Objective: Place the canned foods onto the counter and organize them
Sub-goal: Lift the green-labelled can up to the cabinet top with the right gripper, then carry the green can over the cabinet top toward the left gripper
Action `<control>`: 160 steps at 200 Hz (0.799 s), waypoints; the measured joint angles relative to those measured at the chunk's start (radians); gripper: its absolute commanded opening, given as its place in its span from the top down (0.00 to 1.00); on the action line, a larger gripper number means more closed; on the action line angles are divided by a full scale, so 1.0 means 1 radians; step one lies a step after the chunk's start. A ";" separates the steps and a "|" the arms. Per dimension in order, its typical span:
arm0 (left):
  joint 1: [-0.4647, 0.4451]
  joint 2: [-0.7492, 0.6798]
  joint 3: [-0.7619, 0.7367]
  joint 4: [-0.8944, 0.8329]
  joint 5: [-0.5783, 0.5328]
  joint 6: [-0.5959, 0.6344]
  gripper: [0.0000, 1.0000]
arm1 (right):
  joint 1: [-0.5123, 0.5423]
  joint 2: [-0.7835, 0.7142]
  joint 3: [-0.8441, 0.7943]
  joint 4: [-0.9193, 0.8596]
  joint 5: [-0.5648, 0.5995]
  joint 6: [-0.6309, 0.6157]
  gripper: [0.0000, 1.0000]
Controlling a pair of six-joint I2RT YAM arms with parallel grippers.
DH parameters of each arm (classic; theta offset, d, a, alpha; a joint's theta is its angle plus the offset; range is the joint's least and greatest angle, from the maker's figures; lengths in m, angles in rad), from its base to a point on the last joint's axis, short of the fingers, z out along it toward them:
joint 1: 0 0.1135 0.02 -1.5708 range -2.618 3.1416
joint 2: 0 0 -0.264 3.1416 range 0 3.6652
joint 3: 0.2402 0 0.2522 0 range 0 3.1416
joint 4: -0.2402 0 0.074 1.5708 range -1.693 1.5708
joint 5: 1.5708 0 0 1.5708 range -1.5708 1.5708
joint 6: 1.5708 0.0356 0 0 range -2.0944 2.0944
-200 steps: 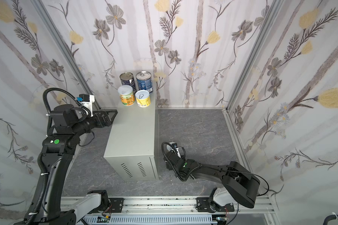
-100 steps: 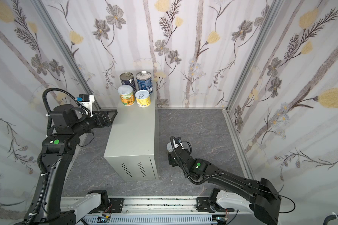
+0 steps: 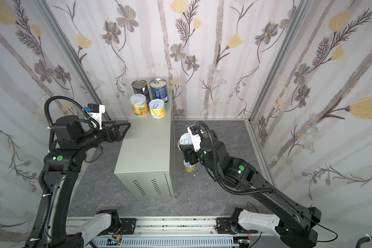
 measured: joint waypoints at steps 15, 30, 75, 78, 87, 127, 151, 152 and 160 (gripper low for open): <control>0.000 -0.005 0.000 -0.001 0.054 0.019 0.00 | 0.000 0.051 0.088 -0.039 -0.024 -0.032 0.37; 0.000 -0.008 0.000 -0.006 0.109 0.038 0.00 | 0.000 0.096 0.164 -0.063 -0.045 -0.058 0.37; 0.000 -0.024 0.000 -0.025 0.243 0.079 0.00 | 0.012 0.233 0.398 -0.140 -0.141 -0.118 0.37; 0.000 -0.024 0.000 -0.026 0.248 0.080 0.00 | 0.014 0.244 0.412 -0.143 -0.145 -0.121 0.37; 0.000 -0.025 -0.002 -0.027 0.263 0.086 0.00 | 0.021 0.281 0.460 -0.159 -0.163 -0.129 0.36; -0.013 -0.038 -0.006 -0.039 0.249 0.093 0.00 | 0.061 0.470 0.660 -0.250 -0.219 -0.148 0.35; -0.034 -0.070 -0.020 -0.043 0.163 0.092 0.00 | 0.080 0.550 0.762 -0.293 -0.225 -0.156 0.34; -0.034 -0.071 -0.021 -0.044 0.159 0.092 0.00 | 0.081 0.552 0.765 -0.293 -0.225 -0.156 0.34; -0.041 -0.084 -0.027 -0.044 0.124 0.092 0.00 | 0.084 0.578 0.799 -0.303 -0.228 -0.156 0.32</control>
